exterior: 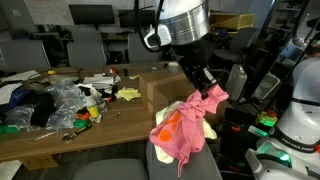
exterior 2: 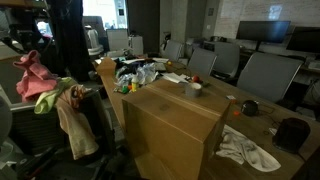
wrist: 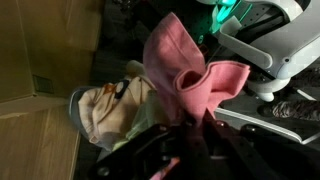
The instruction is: Put the peach shirt, the green towel and the pink shirt on the backrest of the chair
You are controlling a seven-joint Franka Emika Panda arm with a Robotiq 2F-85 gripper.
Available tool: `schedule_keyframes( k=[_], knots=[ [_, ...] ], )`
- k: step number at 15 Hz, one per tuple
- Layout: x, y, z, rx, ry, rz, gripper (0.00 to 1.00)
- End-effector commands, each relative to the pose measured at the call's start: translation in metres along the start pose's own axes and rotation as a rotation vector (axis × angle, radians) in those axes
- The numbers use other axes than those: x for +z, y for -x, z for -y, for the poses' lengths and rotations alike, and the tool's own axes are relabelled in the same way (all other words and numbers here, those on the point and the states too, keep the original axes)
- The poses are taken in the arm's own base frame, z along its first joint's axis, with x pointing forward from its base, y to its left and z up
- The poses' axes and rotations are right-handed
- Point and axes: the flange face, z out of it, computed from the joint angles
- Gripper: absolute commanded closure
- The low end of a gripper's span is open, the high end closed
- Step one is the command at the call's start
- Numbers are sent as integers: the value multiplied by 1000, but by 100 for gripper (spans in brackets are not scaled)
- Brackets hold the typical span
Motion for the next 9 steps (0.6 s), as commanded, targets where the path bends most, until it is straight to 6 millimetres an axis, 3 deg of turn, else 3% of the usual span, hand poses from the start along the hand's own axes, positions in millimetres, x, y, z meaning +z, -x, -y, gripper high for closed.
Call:
schedule_keyframes(
  k=[1,9],
  knots=[
    [2,12,-9,53,13,-27,97],
    [20,19,-37,155,28,-43,97]
  ],
)
